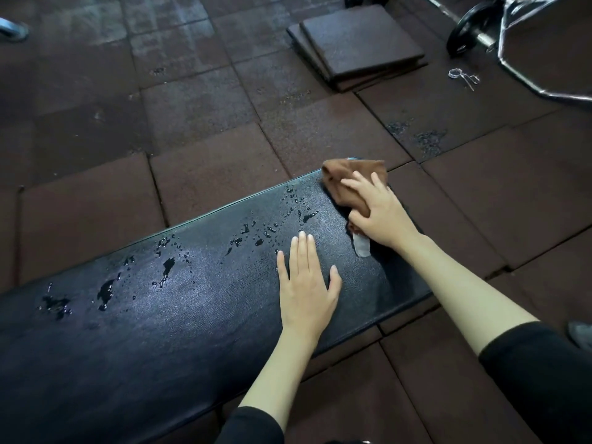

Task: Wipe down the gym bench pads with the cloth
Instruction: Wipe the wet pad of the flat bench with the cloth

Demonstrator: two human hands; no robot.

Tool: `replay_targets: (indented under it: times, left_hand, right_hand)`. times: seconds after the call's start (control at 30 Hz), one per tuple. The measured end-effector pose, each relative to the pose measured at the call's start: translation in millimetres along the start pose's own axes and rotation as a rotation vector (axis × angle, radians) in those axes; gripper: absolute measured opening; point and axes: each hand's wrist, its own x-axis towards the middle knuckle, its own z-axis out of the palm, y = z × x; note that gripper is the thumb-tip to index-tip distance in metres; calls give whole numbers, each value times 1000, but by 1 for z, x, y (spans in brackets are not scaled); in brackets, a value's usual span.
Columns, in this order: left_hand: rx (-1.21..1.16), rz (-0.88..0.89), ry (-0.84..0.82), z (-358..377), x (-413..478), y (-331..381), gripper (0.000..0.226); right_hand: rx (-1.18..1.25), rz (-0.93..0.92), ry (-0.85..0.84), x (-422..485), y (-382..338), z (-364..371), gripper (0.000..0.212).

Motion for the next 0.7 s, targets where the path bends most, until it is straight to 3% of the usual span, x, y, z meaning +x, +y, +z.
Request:
replay_targets:
  times: [0.27, 0.53, 0.7]
  left_hand:
    - [-51, 16, 7, -8, -5, -11, 59]
    - [13, -97, 52, -20, -45, -55, 58]
    - [35, -142, 34, -21, -48, -60, 59]
  right_hand:
    - [41, 225, 123, 17, -24, 18, 58]
    - [49, 127, 10, 14, -66, 62, 58]
    - [37, -84, -57, 0, -94, 83, 61]
